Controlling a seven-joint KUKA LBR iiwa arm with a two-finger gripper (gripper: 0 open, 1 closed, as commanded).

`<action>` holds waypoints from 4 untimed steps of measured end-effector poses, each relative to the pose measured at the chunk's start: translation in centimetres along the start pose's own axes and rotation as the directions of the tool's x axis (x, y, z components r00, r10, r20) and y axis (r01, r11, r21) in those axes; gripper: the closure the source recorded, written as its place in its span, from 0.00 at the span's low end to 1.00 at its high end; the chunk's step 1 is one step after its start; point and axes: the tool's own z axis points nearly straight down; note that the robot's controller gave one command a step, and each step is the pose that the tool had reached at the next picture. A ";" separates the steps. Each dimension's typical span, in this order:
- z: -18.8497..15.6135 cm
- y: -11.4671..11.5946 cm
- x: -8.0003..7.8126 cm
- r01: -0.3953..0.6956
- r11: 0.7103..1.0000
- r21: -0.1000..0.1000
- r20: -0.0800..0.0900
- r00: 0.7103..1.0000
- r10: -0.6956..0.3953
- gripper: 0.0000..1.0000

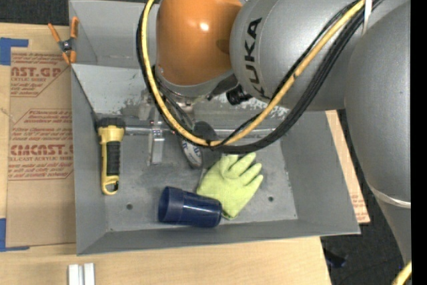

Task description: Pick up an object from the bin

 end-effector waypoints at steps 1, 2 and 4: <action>-0.4 -0.1 -0.2 -0.002 1.000 -0.001 0.007 1.000 0.002 0.00; 2.9 -3.0 -0.8 0.081 0.997 -0.002 0.012 0.997 -0.081 0.00; 1.4 -5.4 0.7 0.037 0.999 0.000 0.001 0.999 -0.037 0.00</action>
Offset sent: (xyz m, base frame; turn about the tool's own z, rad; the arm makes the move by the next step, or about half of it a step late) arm 0.0121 -0.0651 -0.0661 -0.1525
